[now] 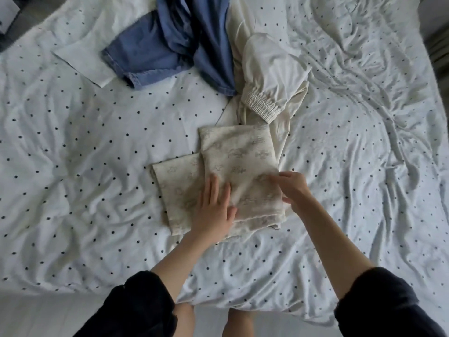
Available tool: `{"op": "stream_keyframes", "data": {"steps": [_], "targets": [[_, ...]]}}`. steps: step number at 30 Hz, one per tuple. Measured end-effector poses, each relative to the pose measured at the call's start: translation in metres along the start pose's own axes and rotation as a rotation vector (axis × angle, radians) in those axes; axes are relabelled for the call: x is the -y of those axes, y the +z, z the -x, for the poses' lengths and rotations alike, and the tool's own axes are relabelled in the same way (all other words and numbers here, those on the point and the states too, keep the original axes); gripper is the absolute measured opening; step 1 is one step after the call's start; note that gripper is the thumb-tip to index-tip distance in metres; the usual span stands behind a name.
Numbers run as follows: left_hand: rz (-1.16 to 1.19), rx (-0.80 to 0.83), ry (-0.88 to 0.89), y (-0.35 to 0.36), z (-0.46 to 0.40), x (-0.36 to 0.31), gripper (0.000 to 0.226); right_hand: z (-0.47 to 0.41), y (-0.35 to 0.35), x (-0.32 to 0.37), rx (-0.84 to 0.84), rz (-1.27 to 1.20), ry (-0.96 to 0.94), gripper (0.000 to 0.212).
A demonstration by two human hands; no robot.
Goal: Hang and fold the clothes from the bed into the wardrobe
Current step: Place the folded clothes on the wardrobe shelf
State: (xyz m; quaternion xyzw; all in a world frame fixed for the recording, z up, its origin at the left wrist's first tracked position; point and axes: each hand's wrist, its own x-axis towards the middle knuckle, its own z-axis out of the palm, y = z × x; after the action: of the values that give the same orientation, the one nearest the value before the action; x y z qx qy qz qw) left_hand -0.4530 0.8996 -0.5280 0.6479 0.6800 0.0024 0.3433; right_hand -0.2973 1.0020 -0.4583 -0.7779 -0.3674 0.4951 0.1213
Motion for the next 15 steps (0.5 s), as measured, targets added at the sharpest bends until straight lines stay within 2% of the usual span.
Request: {"op": "stream_keyframes", "data": {"steps": [3,5,6,8,10,11,13,15], "targets": [[0.043,0.053,0.04,-0.003,0.001,0.01,0.064,0.019,0.002,0.013,0.022,-0.068,-0.004,0.011],[0.278,0.072,0.036,-0.012,0.006,0.02,0.059,0.037,0.013,0.021,0.024,-0.086,-0.073,0.007],[0.488,0.08,-0.002,-0.017,0.011,0.027,0.055,0.046,0.021,0.024,0.032,-0.082,-0.119,0.016],[1.069,0.088,-0.204,-0.03,0.02,0.039,0.044,0.064,0.047,0.03,0.057,-0.016,-0.22,0.023],[1.593,-0.018,-0.398,-0.044,0.03,0.049,0.038,0.08,0.075,0.033,0.084,0.109,-0.347,0.024],[1.745,-0.082,-0.452,-0.052,0.036,0.056,0.031,0.085,0.091,0.034,0.117,0.177,-0.405,0.024],[1.868,-0.17,-0.485,-0.065,0.042,0.071,0.036,0.09,0.121,0.031,0.222,0.377,-0.499,0.026],[1.834,-0.214,-0.485,-0.073,0.046,0.088,0.035,0.091,0.149,0.022,0.347,0.57,-0.566,0.028]]}}
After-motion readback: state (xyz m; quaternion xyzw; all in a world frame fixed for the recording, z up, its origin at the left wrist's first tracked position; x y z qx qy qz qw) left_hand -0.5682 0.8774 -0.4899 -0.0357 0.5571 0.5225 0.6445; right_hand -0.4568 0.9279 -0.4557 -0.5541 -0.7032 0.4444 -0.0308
